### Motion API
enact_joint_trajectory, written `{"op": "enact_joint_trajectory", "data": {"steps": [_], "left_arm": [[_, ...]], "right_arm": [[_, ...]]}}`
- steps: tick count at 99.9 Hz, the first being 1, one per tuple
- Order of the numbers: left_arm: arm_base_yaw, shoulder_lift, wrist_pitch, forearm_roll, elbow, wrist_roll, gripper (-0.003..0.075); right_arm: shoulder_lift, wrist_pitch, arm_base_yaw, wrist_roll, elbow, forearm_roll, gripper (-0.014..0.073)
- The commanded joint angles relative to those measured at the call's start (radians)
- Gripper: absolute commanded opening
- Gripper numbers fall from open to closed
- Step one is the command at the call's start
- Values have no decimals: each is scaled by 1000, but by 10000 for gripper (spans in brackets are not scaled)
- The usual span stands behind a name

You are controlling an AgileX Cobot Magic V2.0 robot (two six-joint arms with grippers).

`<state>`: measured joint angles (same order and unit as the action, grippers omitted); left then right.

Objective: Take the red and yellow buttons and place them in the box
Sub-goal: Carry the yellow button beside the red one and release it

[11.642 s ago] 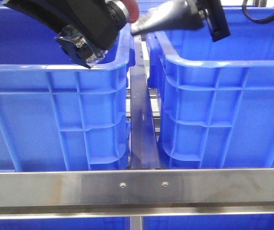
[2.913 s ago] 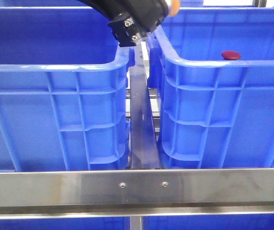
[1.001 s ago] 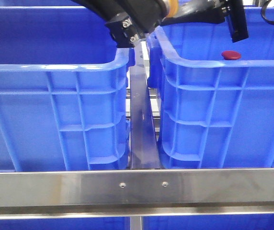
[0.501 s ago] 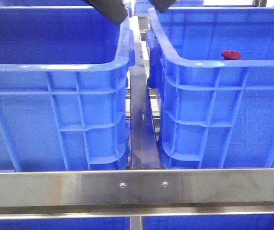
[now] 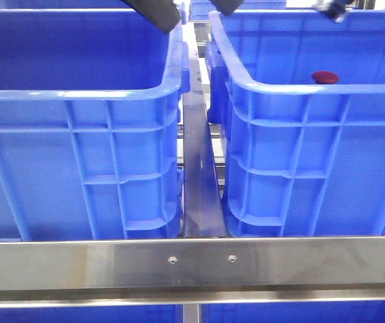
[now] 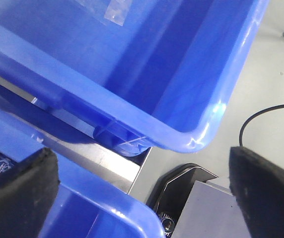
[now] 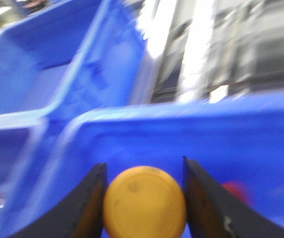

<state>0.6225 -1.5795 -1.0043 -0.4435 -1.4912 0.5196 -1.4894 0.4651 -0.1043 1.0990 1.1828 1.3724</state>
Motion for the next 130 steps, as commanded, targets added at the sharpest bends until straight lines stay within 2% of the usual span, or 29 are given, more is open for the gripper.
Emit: {"op": "enact_joint_trajectory", "data": {"steps": [1,14,49,83,120,130], "left_arm": [[8,44,34,-32,-34,-1,638],[8,44,34,-26,-34,-1,638],[8,44,34,-26,-34,-1,638],[8,44,34,-26,-34,-1,638],[8,44,36,-26,-34,-1,638],[8,44,36,-26,-34,-1,638]], "right_arm": [[31,-137,-6,120,36,51,173],[-5,-256,-6,184,36,51,173],[-168,-398,-6,257,42,51,173],[-312,-427,-6,257,115,51,173],[-339,-432,-6,257,120,51,174],[-339,-409,-6,257,120,51,232]]}}
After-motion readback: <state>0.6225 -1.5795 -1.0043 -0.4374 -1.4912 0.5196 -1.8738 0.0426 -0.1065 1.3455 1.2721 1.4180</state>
